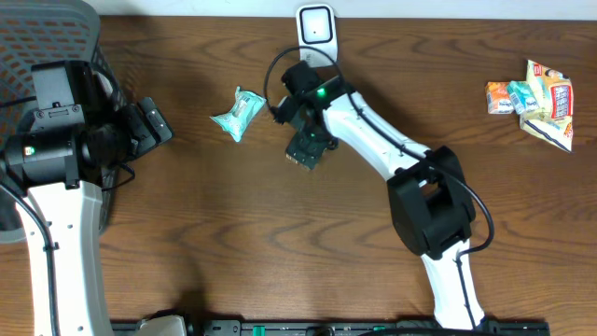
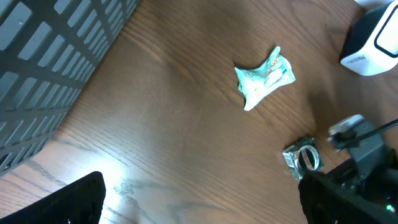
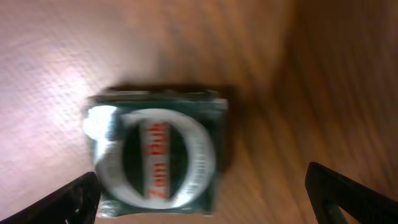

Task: Scan the item barcode

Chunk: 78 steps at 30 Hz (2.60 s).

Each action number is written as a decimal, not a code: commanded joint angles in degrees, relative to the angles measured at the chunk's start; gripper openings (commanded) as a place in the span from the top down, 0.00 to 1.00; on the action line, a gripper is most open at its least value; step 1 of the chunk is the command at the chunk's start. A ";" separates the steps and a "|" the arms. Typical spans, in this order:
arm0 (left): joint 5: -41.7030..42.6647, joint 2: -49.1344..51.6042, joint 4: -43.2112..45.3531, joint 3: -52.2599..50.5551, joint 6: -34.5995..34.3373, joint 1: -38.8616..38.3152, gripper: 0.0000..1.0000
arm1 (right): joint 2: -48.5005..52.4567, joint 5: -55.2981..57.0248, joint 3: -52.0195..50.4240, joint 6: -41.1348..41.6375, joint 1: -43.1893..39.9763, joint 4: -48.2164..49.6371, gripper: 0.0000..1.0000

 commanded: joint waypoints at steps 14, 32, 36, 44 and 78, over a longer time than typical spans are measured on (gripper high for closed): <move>0.31 0.13 -0.15 1.25 -0.07 0.24 0.02 | -2.67 -22.14 0.48 15.69 -2.91 5.88 0.01; 0.31 0.13 -0.15 1.25 -0.09 0.24 0.02 | -10.54 -22.64 2.03 55.12 -6.84 2.40 0.05; 0.31 0.13 -0.15 1.25 -0.09 0.24 0.02 | -9.88 -14.01 1.73 68.43 -5.64 1.14 0.05; 0.31 0.13 -0.17 1.25 -0.09 0.24 0.02 | -5.20 -7.39 1.73 78.14 -2.10 0.85 0.03; 0.33 0.13 -0.15 1.25 -0.09 0.24 0.02 | 0.09 -2.56 1.73 81.72 2.51 -3.43 0.01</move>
